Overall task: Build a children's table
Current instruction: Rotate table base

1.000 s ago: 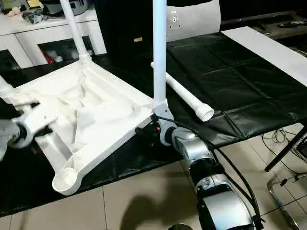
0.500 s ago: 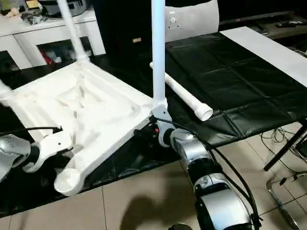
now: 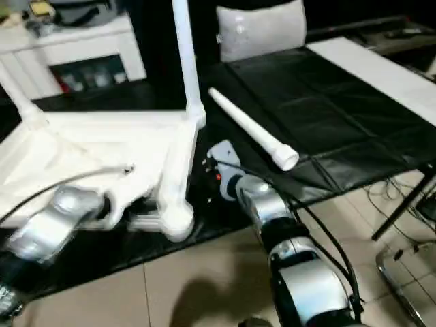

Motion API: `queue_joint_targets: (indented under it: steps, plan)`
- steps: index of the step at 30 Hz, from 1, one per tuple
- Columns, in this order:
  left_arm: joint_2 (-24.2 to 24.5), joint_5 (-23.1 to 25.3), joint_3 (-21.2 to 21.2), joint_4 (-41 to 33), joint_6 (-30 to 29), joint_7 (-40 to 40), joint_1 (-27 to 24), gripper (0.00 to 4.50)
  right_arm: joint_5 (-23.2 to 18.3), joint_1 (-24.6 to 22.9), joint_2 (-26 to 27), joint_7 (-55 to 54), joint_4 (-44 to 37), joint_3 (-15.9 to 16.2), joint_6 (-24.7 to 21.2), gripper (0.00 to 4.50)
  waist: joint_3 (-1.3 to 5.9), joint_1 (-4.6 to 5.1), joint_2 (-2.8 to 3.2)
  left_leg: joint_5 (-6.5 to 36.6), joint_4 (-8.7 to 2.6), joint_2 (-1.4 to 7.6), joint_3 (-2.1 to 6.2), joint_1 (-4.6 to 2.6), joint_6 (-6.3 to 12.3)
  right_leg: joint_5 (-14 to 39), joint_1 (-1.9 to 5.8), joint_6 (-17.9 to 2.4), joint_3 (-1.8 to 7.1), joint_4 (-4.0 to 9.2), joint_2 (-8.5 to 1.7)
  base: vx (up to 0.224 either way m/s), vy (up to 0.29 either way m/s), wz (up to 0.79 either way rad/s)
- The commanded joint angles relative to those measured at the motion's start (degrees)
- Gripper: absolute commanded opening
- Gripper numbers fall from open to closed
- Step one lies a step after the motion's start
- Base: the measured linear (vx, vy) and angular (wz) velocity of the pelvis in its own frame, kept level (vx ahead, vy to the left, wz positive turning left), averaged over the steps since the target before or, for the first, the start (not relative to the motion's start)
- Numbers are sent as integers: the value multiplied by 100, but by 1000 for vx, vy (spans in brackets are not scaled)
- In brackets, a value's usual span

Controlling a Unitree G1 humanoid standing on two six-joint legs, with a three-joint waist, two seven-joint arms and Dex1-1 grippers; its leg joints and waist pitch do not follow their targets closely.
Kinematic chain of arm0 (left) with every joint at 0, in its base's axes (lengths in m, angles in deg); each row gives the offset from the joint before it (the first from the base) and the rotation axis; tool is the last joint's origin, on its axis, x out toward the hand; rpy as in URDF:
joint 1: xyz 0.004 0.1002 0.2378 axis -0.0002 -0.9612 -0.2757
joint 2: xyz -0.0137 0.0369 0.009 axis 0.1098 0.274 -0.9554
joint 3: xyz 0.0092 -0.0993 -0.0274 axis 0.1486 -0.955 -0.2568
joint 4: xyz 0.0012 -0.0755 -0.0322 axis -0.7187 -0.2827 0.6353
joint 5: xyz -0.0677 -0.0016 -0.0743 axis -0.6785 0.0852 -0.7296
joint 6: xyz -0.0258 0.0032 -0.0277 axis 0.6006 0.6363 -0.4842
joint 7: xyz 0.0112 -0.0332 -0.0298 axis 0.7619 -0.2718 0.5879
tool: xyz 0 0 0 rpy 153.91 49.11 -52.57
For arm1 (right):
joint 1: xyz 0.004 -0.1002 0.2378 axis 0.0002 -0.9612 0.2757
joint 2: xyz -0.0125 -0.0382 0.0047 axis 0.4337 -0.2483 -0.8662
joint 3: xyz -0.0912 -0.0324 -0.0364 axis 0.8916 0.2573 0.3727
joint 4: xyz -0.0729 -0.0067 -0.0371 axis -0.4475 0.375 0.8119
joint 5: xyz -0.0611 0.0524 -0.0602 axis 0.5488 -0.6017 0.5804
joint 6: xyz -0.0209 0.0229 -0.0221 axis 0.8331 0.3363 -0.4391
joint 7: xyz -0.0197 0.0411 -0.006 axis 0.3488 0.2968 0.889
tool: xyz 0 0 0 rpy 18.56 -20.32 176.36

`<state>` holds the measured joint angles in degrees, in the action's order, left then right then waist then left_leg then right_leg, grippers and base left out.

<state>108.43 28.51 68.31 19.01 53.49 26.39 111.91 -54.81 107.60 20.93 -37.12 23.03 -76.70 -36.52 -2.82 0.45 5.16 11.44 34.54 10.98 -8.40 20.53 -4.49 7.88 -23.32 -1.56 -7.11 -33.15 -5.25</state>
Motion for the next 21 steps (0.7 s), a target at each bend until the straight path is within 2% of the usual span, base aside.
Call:
queue_joint_targets:
  steps: [1,4,5,6,7,10,11,12,13,14,15,16,17,18,19,20,21]
  plan:
    - [59,192,-310,333,288,-501,197,7,-197,93,-112,-118,-152,-294,66,450,417,-38,-11,1400,-394,94,17,39,315,2230,367,-837,236,403,-300,0,0,0]
    - [-40,215,-435,560,389,-868,269,7,-255,-1,-244,-320,-386,-462,162,450,427,-86,-19,1149,-382,91,-1,52,371,1896,374,-919,243,373,-290,0,0,0]
    - [-190,136,-610,699,591,-1121,306,7,-312,-95,-317,-398,-609,-592,155,450,440,-96,-24,1093,-375,95,0,55,379,1821,379,-946,245,349,-296,0,0,0]
    - [-417,-93,-880,798,826,-1306,325,7,-389,-231,-394,-439,-916,-719,129,450,431,-113,-56,984,-360,76,-24,60,445,1749,380,-952,247,370,-282,0,0,0]
    - [-519,-210,-997,837,920,-1355,330,34,-424,-293,-418,-444,-1046,-762,120,450,448,-139,-43,874,-345,81,-35,60,493,1682,384,-969,247,367,-290,0,0,0]
    - [-991,-992,-1506,197,855,-1192,-52,47,-495,-787,-446,-759,-1954,-958,-10,450,508,-243,-63,356,-306,125,-32,99,676,1037,394,-1119,269,266,-312,0,0,0]
    - [-1021,-1035,-1535,139,846,-1199,-88,61,-488,-829,-448,-788,-2026,-964,-16,450,508,-255,-73,277,-309,134,-27,111,717,928,386,-1157,269,240,-305,0,0,0]
    - [-1129,-1122,-1591,-77,914,-1335,-268,76,-508,-1064,-454,-728,-2451,-936,-163,450,512,-266,-73,251,-297,123,-39,104,801,916,362,-1187,261,248,-295,0,0,0]
    - [-1218,-1212,-1625,-317,940,-1393,-453,86,-532,-1298,-413,-751,-2864,-944,-245,450,506,-276,-78,224,-288,117,-46,119,872,907,372,-1157,263,248,-290,0,0,0]
    - [-1294,-1328,-1653,-529,932,-1382,-608,89,-566,-1488,-363,-794,-3207,-962,-379,450,475,-274,-84,308,-304,132,-55,126,898,1120,371,-1071,260,290,-286,0,0,0]
    - [-1481,-1480,-1778,-854,924,-1621,-854,95,-810,-1842,-266,-652,-3796,-953,-290,450,472,-270,-90,382,-311,124,-58,123,899,1292,358,-1013,253,322,-282,0,0,0]
    - [-1481,-1480,-1778,-854,924,-1621,-854,106,-810,-1842,-266,-652,-3796,-953,-290,450,458,-275,-91,561,-322,140,-67,109,865,1575,346,-898,250,363,-286,0,0,0]
    - [-1711,-1565,-1891,-1101,1175,-1870,-1050,121,-916,-2176,-240,-631,-4325,-871,-388,450,428,-245,-113,775,-355,116,-68,112,784,2013,333,-750,230,417,-250,0,0,0]
    - [-1811,-1539,-1943,-1209,1286,-2001,-1135,130,-874,-2347,-226,-690,-4549,-837,-322,450,411,-255,-103,893,-363,120,-72,104,730,2203,327,-655,228,450,-252,0,0,0]
    - [-1811,-1539,-1943,-1209,1286,-2001,-1135,135,-874,-2347,-226,-690,-4549,-837,-322,450,366,-250,-132,1162,-389,125,-75,81,611,2681,288,-466,220,523,-252,0,0,0]
    - [-1877,-1515,-1979,-1285,1350,-2089,-1194,141,-843,-2465,-216,-733,-4700,-814,-263,450,362,-225,-130,1372,-399,93,-66,61,503,3091,274,-303,194,564,-248,0,0,0]
    - [-1937,-1517,-2021,-1384,1312,-2176,-1259,152,-960,-2586,-157,-799,-4915,-844,-400,450,345,-217,-136,1446,-404,92,-62,51,445,3243,260,-142,197,605,-245,0,0,0]
